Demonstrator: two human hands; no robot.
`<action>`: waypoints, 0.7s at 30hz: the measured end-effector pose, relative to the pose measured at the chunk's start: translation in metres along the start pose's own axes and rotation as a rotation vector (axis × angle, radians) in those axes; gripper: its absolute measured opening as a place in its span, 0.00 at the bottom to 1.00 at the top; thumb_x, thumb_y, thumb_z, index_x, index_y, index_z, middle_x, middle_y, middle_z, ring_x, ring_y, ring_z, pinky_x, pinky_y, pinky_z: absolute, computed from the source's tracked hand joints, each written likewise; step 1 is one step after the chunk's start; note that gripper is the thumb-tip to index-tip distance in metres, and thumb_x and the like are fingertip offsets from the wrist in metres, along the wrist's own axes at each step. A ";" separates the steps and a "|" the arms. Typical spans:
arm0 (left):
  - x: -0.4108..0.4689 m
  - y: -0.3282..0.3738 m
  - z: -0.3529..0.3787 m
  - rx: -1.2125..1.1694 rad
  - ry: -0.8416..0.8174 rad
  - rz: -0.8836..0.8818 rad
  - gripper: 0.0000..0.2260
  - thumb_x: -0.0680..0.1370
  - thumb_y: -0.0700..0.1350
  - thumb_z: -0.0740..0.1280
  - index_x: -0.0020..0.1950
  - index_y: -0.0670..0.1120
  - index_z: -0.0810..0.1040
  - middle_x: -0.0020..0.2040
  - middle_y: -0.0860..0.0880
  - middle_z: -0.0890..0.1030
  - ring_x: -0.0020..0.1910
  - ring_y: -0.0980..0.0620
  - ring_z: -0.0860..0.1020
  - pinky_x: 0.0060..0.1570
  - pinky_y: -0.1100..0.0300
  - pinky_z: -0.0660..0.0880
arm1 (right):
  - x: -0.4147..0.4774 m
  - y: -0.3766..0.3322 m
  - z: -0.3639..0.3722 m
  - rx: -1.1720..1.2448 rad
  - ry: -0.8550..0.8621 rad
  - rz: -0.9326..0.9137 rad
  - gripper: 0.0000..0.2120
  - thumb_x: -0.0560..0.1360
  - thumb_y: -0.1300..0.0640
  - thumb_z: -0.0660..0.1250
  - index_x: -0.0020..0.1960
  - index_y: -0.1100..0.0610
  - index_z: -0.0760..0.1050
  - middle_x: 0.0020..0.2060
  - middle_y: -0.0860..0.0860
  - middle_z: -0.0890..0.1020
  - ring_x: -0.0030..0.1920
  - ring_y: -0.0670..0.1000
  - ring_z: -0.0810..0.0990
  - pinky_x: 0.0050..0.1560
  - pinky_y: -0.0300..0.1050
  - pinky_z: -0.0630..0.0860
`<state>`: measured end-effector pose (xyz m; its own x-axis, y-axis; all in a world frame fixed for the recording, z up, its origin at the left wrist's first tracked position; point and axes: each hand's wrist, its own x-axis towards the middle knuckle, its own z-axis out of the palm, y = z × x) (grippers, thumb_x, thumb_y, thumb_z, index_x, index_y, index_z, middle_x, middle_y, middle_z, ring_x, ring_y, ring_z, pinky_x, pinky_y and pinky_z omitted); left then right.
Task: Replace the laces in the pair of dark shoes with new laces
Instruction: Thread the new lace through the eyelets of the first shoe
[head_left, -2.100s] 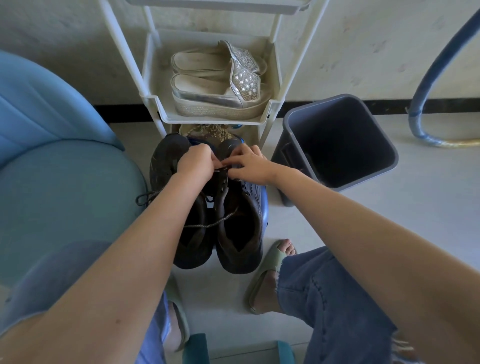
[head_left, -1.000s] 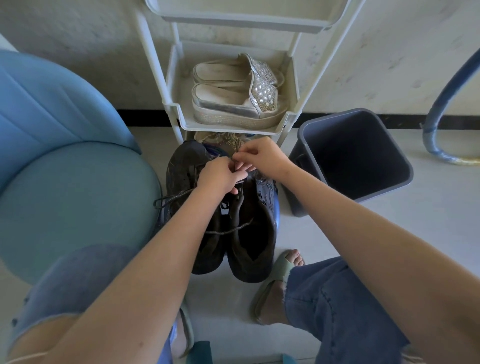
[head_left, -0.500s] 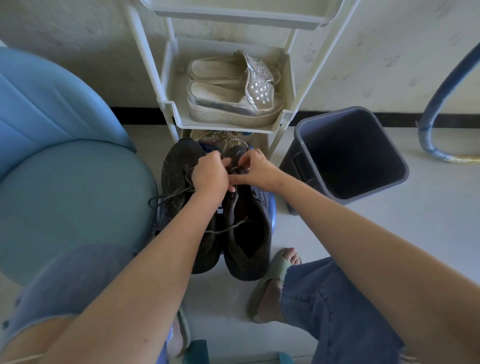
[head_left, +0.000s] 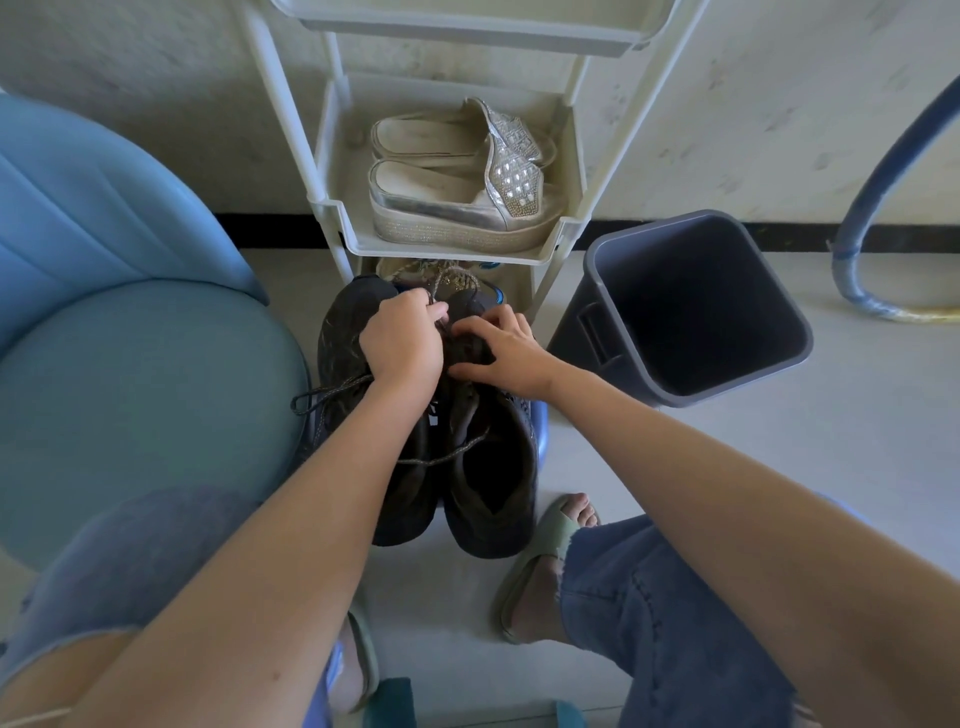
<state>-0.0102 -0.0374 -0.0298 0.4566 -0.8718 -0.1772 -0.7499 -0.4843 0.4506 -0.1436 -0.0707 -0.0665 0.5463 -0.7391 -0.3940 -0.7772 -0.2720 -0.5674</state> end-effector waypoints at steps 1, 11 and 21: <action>0.001 0.000 -0.002 -0.022 0.014 -0.019 0.12 0.81 0.48 0.60 0.45 0.42 0.78 0.42 0.42 0.78 0.42 0.41 0.76 0.36 0.55 0.63 | 0.001 0.000 0.000 -0.015 0.010 0.002 0.25 0.75 0.43 0.67 0.69 0.44 0.65 0.66 0.54 0.61 0.68 0.56 0.57 0.69 0.52 0.59; 0.008 -0.004 -0.032 -0.213 0.196 -0.089 0.13 0.81 0.47 0.58 0.48 0.46 0.82 0.47 0.45 0.81 0.48 0.42 0.77 0.42 0.55 0.68 | 0.004 0.000 0.001 0.003 -0.016 0.026 0.23 0.75 0.44 0.67 0.68 0.43 0.65 0.66 0.53 0.61 0.69 0.56 0.57 0.69 0.54 0.60; 0.009 0.004 -0.051 -0.110 -0.165 -0.052 0.21 0.80 0.55 0.61 0.63 0.39 0.72 0.54 0.41 0.81 0.55 0.40 0.78 0.57 0.49 0.74 | 0.002 -0.010 -0.012 0.064 -0.088 0.085 0.22 0.76 0.46 0.66 0.69 0.48 0.70 0.67 0.54 0.64 0.70 0.55 0.58 0.72 0.53 0.58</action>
<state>0.0153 -0.0438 0.0150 0.4020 -0.8504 -0.3395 -0.6667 -0.5259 0.5281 -0.1385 -0.0765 -0.0525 0.5071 -0.7000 -0.5028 -0.8016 -0.1687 -0.5736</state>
